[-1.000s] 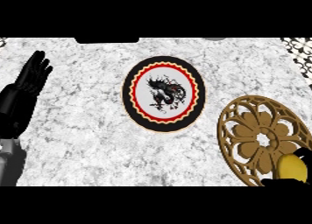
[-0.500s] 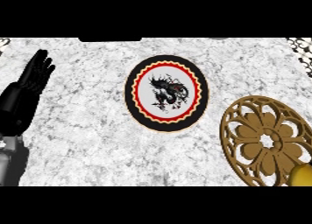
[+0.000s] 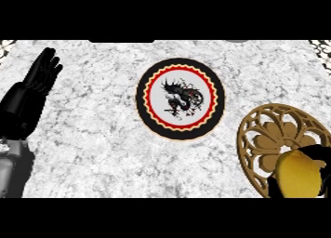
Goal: Pick the lemon from the placemat and place it in the plate
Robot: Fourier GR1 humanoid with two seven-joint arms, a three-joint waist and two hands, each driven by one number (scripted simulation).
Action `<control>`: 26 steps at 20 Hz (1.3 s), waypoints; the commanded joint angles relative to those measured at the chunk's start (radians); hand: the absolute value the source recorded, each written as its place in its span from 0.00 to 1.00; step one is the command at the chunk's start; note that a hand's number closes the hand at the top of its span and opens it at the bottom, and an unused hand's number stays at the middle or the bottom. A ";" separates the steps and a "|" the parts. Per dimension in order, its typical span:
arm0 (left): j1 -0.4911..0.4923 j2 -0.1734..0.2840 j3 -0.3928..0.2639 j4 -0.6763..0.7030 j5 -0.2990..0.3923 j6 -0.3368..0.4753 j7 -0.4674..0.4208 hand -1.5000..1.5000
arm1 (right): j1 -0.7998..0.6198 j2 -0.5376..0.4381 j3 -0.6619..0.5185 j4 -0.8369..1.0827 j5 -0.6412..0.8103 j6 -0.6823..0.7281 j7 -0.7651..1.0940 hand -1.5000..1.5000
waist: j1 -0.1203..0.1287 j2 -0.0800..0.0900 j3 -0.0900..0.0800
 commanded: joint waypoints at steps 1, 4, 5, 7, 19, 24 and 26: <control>0.025 -0.015 -0.018 -0.005 -0.028 0.002 -0.037 0.50 | -0.232 0.086 0.053 -0.043 0.018 0.110 0.107 1.00 | 0.020 0.003 -0.001; -0.052 -0.028 -0.026 0.048 -0.050 0.022 -0.004 0.50 | -0.388 0.191 0.122 0.113 0.056 0.145 0.119 1.00 | 0.010 0.004 0.000; -0.009 0.023 0.024 0.025 0.024 -0.055 -0.015 0.50 | -0.480 0.190 0.067 0.088 -0.001 0.241 0.170 1.00 | 0.022 0.003 -0.001; -0.085 -0.032 -0.013 0.070 -0.040 0.016 0.007 0.50 | -0.505 0.253 0.088 0.201 0.032 0.191 0.110 1.00 | 0.002 0.003 0.001; -0.017 0.000 0.035 0.027 0.002 -0.051 -0.014 0.50 | -0.891 0.488 -0.085 0.854 -0.033 0.016 -0.026 1.00 | 0.016 0.005 0.001; 0.003 -0.031 0.013 -0.008 -0.022 -0.026 0.002 0.50 | -1.000 0.490 -0.122 1.132 -0.033 -0.072 -0.092 1.00 | 0.017 0.005 0.001; -0.064 -0.020 0.016 0.024 -0.012 -0.040 0.035 0.50 | -1.046 0.490 -0.013 1.224 -0.031 -0.183 -0.003 1.00 | 0.025 0.006 0.001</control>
